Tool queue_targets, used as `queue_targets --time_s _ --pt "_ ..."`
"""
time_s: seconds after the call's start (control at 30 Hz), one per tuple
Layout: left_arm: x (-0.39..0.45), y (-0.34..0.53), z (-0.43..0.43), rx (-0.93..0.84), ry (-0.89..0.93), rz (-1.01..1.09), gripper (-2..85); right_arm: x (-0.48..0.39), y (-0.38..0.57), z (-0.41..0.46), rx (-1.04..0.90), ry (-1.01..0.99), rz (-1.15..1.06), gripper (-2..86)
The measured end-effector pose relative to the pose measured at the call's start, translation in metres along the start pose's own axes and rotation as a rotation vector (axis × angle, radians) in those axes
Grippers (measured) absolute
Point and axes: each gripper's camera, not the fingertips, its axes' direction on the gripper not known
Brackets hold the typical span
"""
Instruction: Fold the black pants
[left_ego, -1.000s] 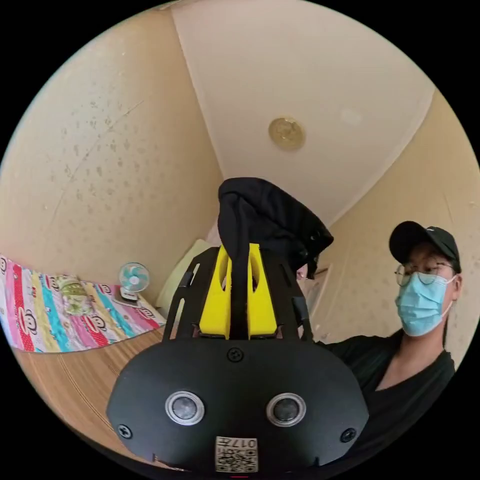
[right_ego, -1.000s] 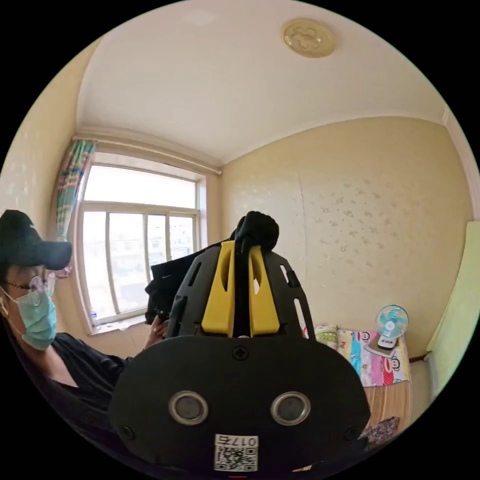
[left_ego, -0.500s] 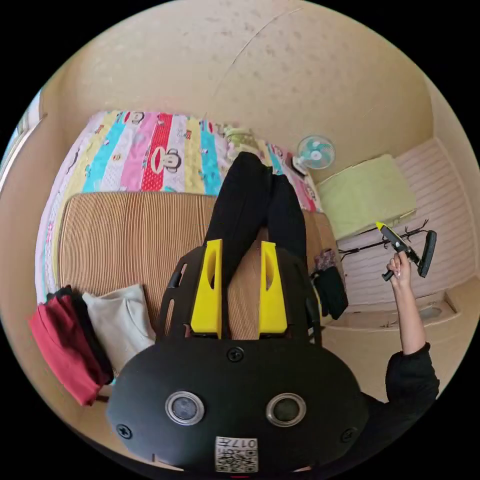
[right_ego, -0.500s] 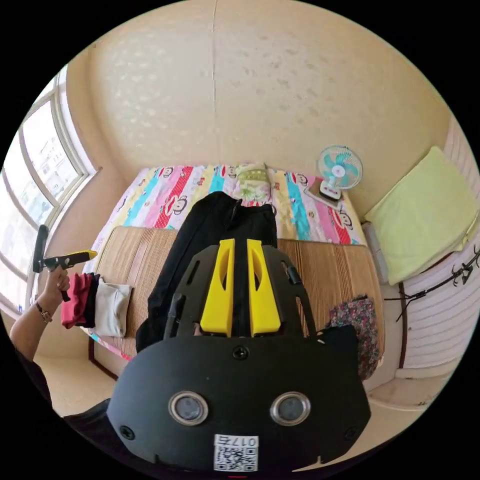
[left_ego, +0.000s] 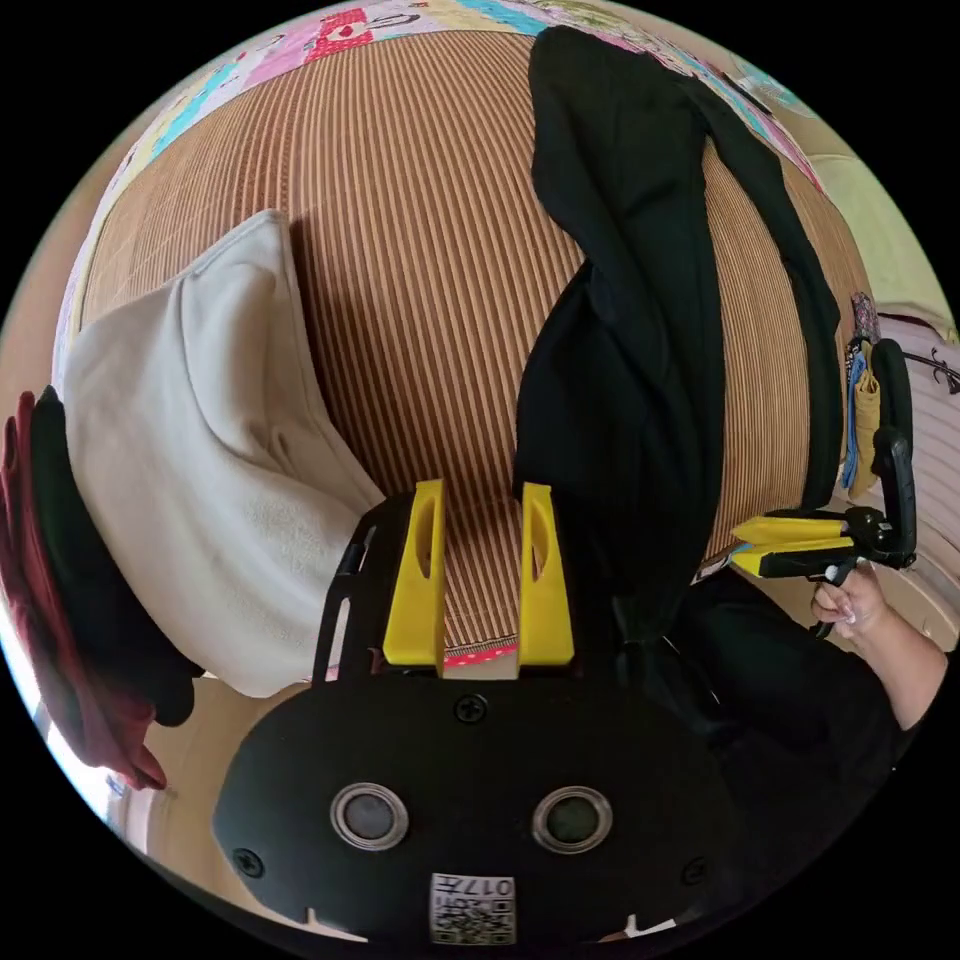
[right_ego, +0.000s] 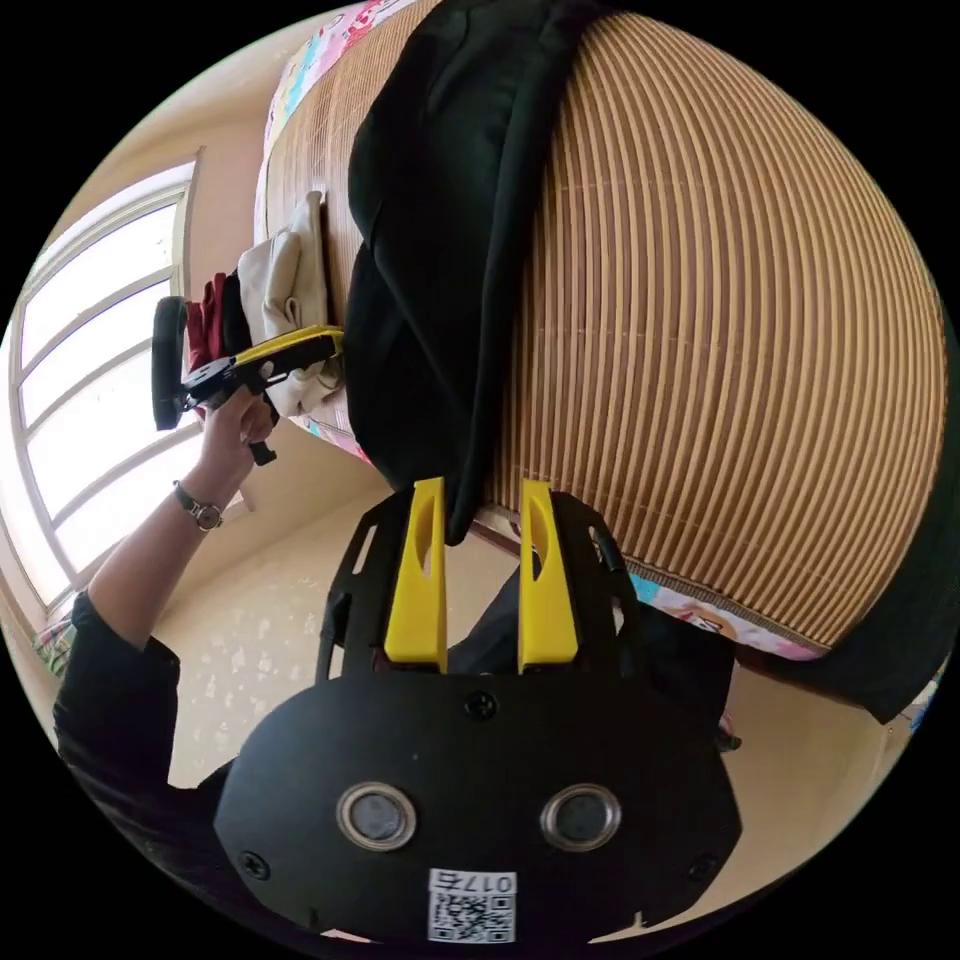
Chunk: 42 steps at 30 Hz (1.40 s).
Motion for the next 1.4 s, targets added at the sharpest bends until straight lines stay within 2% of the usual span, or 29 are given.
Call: queue_targets --time_s 0.07,0.13,0.17,0.23,0.3,0.37,0.43,0.5,0.57,0.6,0.7,0.8,0.87,0.97,1.07,1.17,1.27,1.4 --pt "-0.01 -0.012 0.012 -0.021 0.047 -0.013 9.7 0.012 -0.007 0.015 -0.01 -0.134 0.059 9.2" --pt "-0.02 -0.012 0.012 0.001 0.065 -0.056 5.1 0.021 -0.011 0.025 -0.03 -0.154 0.131 5.9" --pt "-0.027 -0.009 0.014 -0.008 0.164 -0.059 2.3 0.025 -0.012 0.029 -0.058 -0.165 0.148 4.4" --pt "-0.034 0.004 0.024 -0.062 0.25 -0.089 0.3 0.028 -0.006 0.026 -0.077 -0.198 0.114 3.6" --pt "-0.033 0.029 0.035 -0.114 0.21 -0.059 -0.3 0.025 0.007 0.019 -0.105 -0.186 0.007 3.3" --pt "-0.031 0.077 0.056 -0.215 0.046 -0.006 -0.7 0.026 0.031 0.011 -0.174 -0.15 -0.094 3.2" --pt "-0.038 0.12 0.072 -0.266 -0.072 -0.067 -0.7 0.033 0.048 0.006 -0.225 -0.106 -0.106 3.3" --pt "-0.054 0.16 0.09 -0.325 0.037 -0.212 -0.5 0.041 0.065 -0.001 -0.27 -0.03 -0.138 3.5" --pt "-0.069 0.2 0.098 -0.282 0.241 -0.406 0.2 0.056 0.086 -0.006 -0.39 0.118 -0.17 4.3" --pt "-0.071 0.205 0.096 -0.262 0.265 -0.438 0.5 0.06 0.092 -0.01 -0.398 0.142 -0.186 4.5" --pt "-0.063 0.195 0.085 -0.173 0.345 -0.476 4.6 0.089 0.131 -0.057 -0.234 0.245 -0.192 5.4" --pt "-0.029 0.14 0.078 -0.14 0.455 -0.347 8.8 0.141 0.179 -0.125 0.066 0.369 0.015 6.0" --pt "0.022 0.081 0.075 -0.153 0.515 -0.15 11.0 0.191 0.227 -0.175 0.274 0.487 0.255 7.3" --pt "0.108 0.017 0.075 -0.208 0.504 0.148 12.0 0.245 0.285 -0.214 0.43 0.589 0.501 8.9" --pt "0.18 -0.023 0.08 -0.2 0.417 0.316 12.0 0.286 0.318 -0.218 0.445 0.532 0.573 10.6" --pt "0.221 -0.044 0.103 -0.249 0.416 0.301 9.6 0.319 0.331 -0.19 0.354 0.409 0.529 10.5" --pt "0.229 -0.041 0.121 -0.287 0.246 0.247 4.4 0.333 0.353 -0.169 0.35 0.252 0.446 4.4" --pt "0.206 -0.018 0.111 -0.25 0.315 0.283 2.9 0.325 0.407 -0.163 0.438 0.178 0.409 2.6"
